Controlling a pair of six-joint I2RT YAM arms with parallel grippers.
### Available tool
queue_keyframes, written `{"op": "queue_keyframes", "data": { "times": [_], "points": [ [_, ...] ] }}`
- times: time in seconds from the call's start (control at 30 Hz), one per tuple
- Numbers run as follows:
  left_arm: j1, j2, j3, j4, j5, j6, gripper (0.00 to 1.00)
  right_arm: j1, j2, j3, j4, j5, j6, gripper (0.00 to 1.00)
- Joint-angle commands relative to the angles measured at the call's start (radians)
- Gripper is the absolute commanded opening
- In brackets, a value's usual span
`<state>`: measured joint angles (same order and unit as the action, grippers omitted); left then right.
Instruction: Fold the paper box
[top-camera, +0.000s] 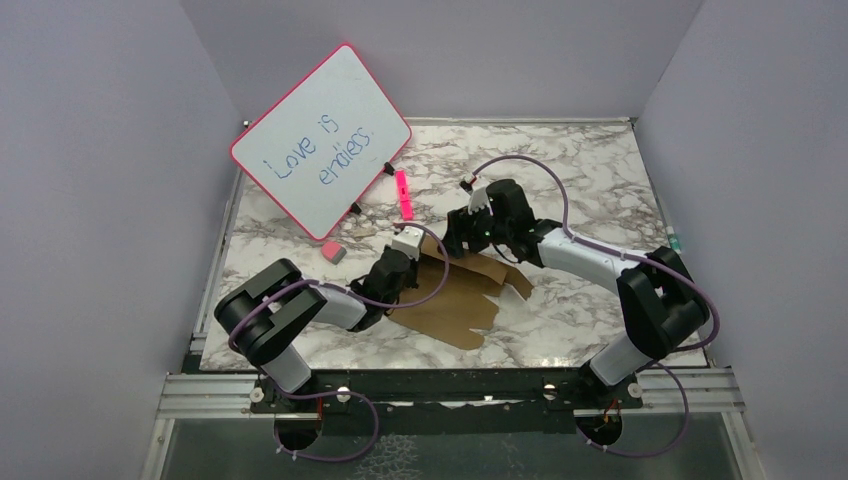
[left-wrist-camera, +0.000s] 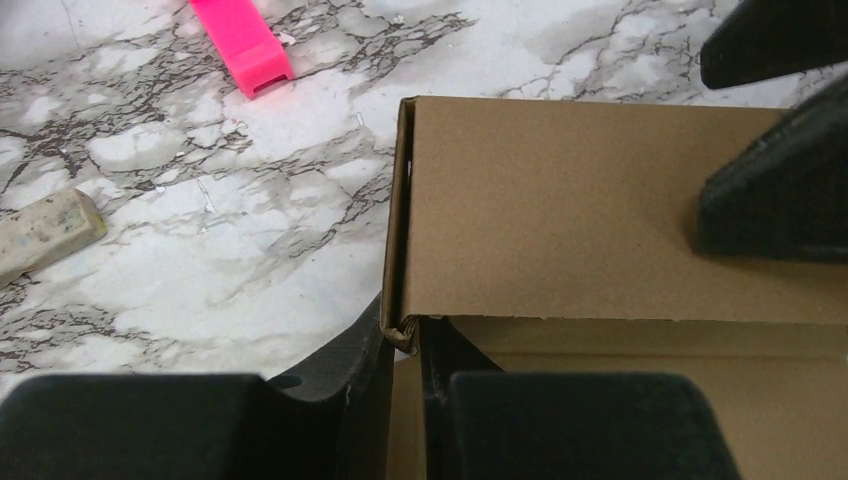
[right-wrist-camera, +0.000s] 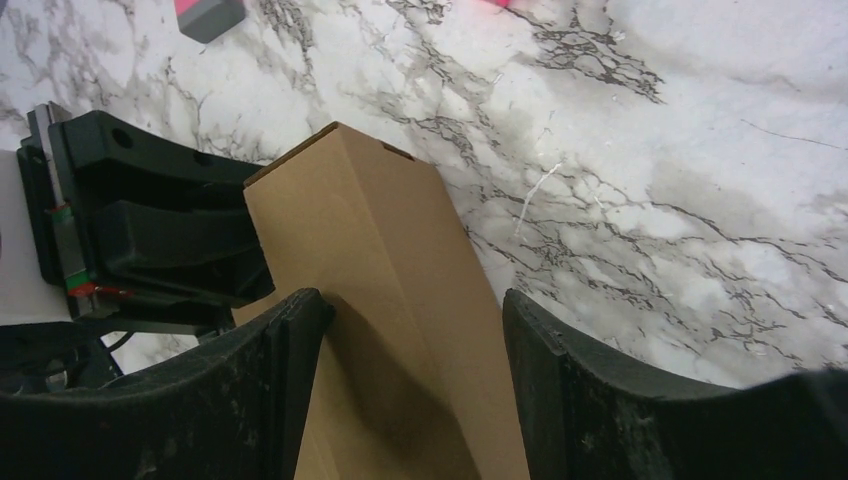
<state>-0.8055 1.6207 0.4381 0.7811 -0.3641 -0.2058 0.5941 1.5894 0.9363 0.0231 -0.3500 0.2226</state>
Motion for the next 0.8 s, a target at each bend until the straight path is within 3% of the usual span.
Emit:
{"op": "queue_keyframes", "data": {
  "times": [0.0,0.37,0.77],
  "points": [
    [0.000,0.042,0.011,0.112,-0.093,-0.049,0.15,-0.009,0.016,0.005,-0.010,-0.083,0.029,0.69],
    [-0.001,0.114,-0.005,0.324,-0.244,-0.119,0.16,-0.013,0.039,-0.005,-0.012,-0.141,0.075,0.65],
    [-0.008,0.166,0.015,0.364,-0.371,-0.168,0.21,-0.016,0.042,-0.005,-0.005,-0.182,0.101,0.63]
  ]
}}
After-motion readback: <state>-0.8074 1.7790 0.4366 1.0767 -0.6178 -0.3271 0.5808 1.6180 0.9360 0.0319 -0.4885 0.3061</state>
